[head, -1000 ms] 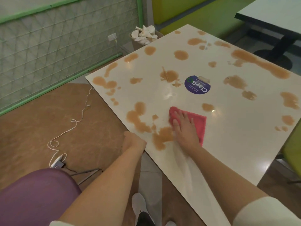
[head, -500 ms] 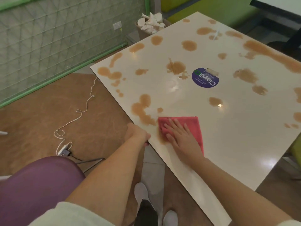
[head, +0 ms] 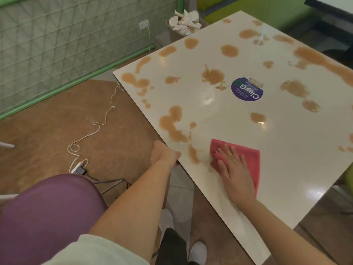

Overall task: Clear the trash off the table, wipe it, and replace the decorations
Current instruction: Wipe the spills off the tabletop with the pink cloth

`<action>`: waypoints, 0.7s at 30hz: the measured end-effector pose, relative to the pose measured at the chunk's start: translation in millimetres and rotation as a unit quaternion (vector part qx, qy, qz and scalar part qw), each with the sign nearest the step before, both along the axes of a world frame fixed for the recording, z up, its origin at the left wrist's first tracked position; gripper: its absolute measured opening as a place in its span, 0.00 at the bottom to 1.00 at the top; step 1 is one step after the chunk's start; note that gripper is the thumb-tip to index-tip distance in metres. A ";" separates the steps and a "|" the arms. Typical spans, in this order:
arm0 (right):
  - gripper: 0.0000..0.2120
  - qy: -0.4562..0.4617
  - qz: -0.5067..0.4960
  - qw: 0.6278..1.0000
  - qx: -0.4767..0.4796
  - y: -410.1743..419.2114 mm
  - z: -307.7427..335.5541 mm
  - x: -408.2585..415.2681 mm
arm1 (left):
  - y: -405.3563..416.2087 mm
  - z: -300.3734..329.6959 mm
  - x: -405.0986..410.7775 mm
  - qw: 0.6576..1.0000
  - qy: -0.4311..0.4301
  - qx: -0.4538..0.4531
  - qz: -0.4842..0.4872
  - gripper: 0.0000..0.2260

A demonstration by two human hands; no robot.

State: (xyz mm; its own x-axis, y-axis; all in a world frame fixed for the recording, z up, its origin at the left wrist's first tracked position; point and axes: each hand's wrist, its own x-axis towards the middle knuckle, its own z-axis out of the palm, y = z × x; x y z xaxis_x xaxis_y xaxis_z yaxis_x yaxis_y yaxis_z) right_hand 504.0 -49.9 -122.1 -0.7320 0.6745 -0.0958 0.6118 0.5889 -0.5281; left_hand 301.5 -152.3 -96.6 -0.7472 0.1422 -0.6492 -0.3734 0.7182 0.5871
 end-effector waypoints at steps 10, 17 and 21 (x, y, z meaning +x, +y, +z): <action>0.24 -0.053 0.090 0.991 0.089 -5.4 -6.6 -70.6 | -2.8 -7.8 0.8 0.998 -0.002 0.061 0.029 0.19; 0.24 -0.028 0.088 0.989 0.119 -47.4 -12.3 -52.0 | -4.6 -11.6 1.4 0.999 0.024 0.027 0.012 0.19; 0.27 -0.055 0.131 0.984 0.106 -5.1 -9.1 -82.2 | -5.4 -10.2 2.0 0.999 0.011 0.042 0.009 0.19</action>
State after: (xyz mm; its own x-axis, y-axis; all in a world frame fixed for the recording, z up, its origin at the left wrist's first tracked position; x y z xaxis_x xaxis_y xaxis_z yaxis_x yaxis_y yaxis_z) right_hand 421.8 -55.0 -131.2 -0.8762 0.4781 -0.0618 0.4715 0.8233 -0.3159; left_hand 303.5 -157.7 -106.8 -0.7640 0.1812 -0.6192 -0.3726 0.6596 0.6528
